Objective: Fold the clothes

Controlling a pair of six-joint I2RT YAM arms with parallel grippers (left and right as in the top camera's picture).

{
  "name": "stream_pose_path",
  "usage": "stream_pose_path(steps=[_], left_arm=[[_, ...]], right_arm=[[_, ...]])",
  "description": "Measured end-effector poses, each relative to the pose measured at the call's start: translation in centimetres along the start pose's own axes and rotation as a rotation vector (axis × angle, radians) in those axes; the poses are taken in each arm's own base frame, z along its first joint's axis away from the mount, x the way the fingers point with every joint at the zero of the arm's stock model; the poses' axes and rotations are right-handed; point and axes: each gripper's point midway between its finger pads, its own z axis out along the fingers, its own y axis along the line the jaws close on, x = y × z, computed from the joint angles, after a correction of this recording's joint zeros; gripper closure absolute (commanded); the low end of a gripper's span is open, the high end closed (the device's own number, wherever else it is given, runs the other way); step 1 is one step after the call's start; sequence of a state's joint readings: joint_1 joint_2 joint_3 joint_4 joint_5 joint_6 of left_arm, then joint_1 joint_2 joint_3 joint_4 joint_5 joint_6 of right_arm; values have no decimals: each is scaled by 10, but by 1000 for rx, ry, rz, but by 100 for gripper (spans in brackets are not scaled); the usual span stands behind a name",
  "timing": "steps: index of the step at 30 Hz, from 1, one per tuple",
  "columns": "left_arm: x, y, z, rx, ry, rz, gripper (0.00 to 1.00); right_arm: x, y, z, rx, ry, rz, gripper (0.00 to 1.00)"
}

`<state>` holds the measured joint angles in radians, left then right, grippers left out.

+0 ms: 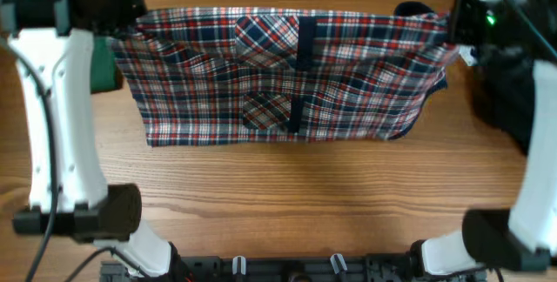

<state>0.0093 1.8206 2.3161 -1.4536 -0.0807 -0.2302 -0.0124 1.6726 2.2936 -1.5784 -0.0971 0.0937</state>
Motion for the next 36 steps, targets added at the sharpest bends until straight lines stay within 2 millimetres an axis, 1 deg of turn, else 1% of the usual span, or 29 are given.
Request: stream_pose_path(steps=[3,8,13,16,17,19,21,23,25,27,28,29,31,32,33,34,36], left_arm=[[4,5,-18,-6,-15,-1,96],[12,12,-52,-8,-53,-5,96],[22,21,-101,11,-134,-13,96],[31,27,-125,16,-170,-22,96],[34,28,-130,17,-173,-28,96],[44,34,-139,9,-167,-44,96],[47,35,-136,0,-146,-53,96],[48,35,-126,-12,-111,-56,96],[45,32,-111,-22,-77,-57,96],[42,30,-92,-36,-35,-54,96],[39,28,-80,-44,-15,-53,96],[36,27,-71,-51,-1,-52,96],[31,24,-43,-70,39,-50,96],[29,23,-35,-75,51,-49,96],[27,21,-20,-84,74,-47,96],[26,21,-11,-89,87,-46,96],[26,18,13,-101,124,-41,96]], right_arm=[[10,2,-28,-3,-35,8,96],[18,5,-71,-15,-140,19,96],[31,8,-117,-30,-255,20,96],[39,9,-134,-35,-296,19,96],[40,10,-138,-37,-306,22,96],[42,10,-139,-38,-309,30,96],[46,6,-127,-24,-270,40,96],[52,1,-104,0,-189,53,95],[56,-4,-77,21,-104,62,96],[58,-8,-48,38,-18,70,96],[56,-9,-34,43,12,72,96],[54,-11,-16,49,47,74,96],[48,-13,14,55,94,77,96],[45,-14,24,57,106,78,96],[41,-15,37,58,121,79,96],[38,-15,45,59,127,80,96],[33,-17,63,61,144,81,96]])
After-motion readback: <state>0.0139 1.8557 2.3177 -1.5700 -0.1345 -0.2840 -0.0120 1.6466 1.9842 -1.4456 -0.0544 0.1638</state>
